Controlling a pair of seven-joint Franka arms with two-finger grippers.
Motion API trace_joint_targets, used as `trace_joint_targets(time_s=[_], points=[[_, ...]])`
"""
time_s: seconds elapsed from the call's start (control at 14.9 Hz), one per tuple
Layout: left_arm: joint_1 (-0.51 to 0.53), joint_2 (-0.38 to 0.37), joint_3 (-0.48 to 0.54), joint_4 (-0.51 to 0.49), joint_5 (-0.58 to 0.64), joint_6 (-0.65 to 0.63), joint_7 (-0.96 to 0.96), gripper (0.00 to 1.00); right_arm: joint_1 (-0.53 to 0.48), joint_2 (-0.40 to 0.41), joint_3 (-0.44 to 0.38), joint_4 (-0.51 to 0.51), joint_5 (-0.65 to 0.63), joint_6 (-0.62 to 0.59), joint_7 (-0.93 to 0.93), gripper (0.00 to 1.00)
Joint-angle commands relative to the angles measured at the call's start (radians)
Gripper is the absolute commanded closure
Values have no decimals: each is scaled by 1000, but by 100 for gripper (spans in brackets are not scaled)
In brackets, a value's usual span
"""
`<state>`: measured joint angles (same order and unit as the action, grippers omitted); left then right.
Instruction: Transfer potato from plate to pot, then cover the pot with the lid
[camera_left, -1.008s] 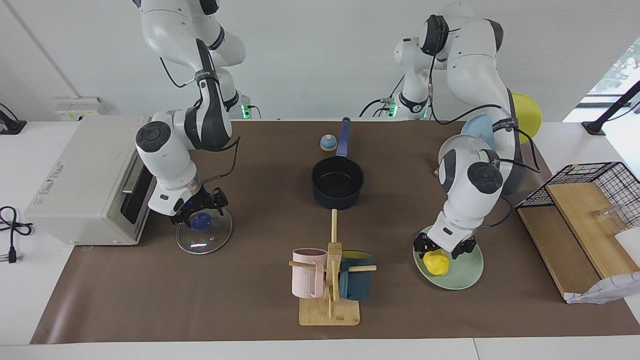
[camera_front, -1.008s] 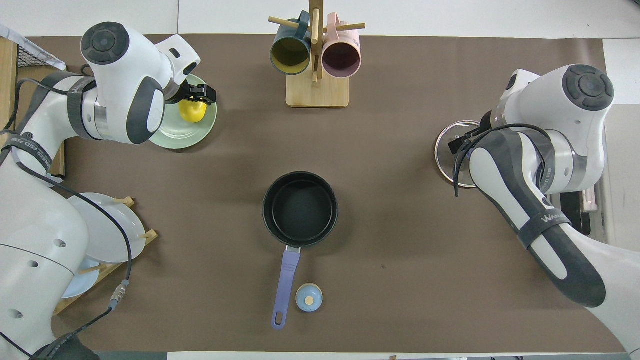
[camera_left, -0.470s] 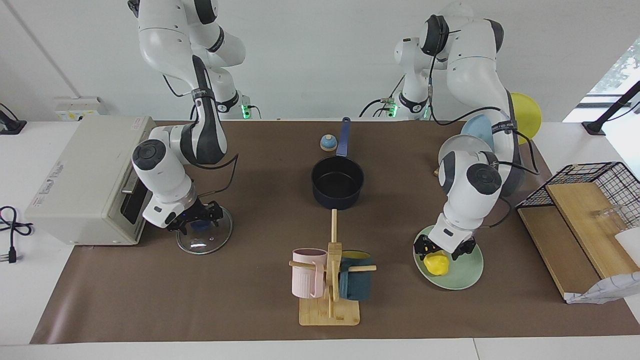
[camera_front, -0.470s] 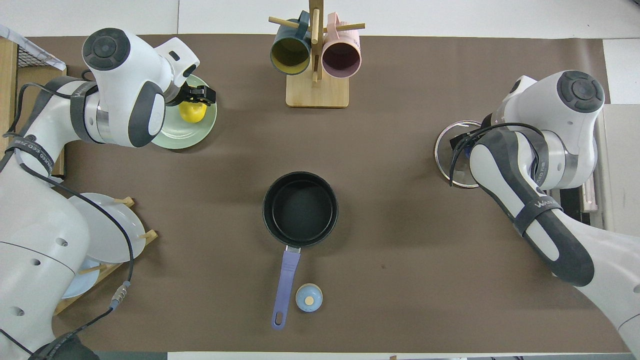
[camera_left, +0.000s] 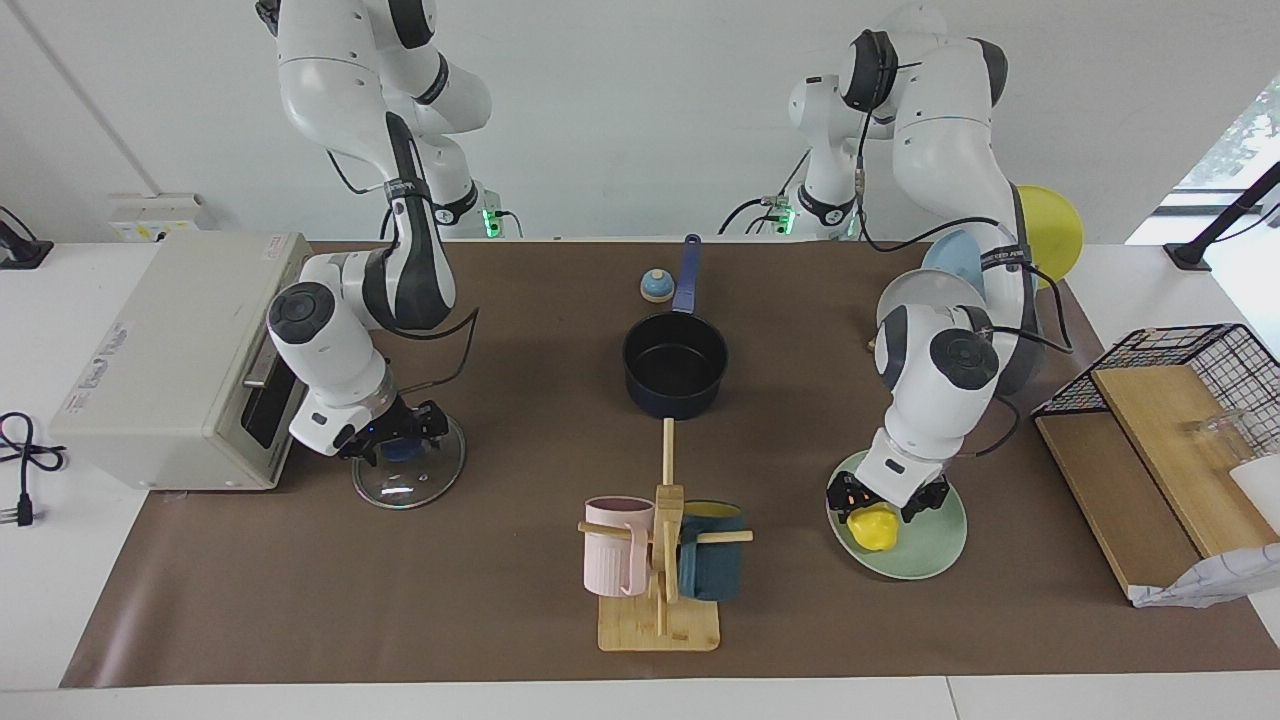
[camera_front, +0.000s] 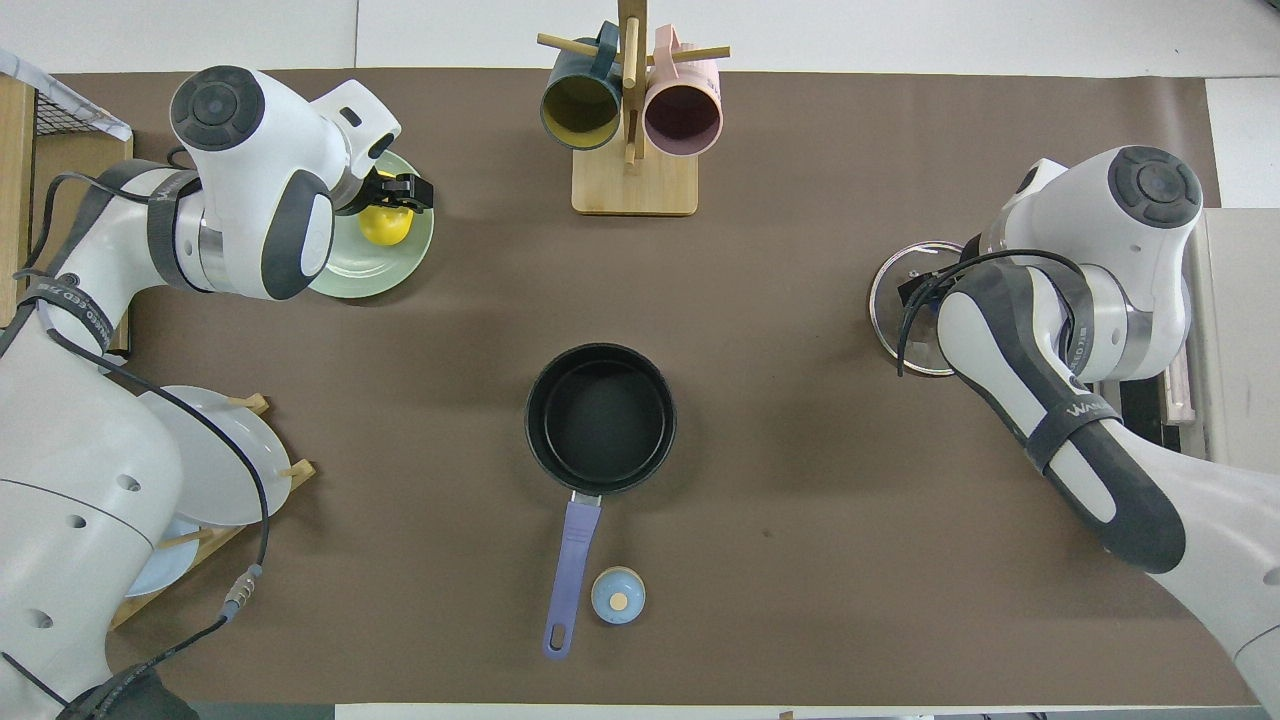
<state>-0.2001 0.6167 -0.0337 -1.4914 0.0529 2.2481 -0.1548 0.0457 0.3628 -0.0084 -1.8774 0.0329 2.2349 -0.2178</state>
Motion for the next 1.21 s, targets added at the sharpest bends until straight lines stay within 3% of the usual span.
trace_joint_targets(time_s=[0.0,0.34,0.47,0.87,0.94,1.14], points=[[7,-6,1,-32,24,39,-19,0,-12,-13,5,-16,22,-9,9,0],[18,-8,1,-20,25,28,-15,13,-9,-13,5,-11,22,-11,21,10],[18,-8,0,-21,24,34,-14,35,-10,-13,5,-11,22,-11,21,18],[16,-8,1,-6,22,5,-14,96,-10,-13,5,-3,21,-28,15,57],[16,-14,0,6,21,-22,-14,100,-10,-13,5,-3,21,-29,17,58],[16,-84,0,34,7,-157,-17,100,-9,-12,7,29,21,-72,15,59]])
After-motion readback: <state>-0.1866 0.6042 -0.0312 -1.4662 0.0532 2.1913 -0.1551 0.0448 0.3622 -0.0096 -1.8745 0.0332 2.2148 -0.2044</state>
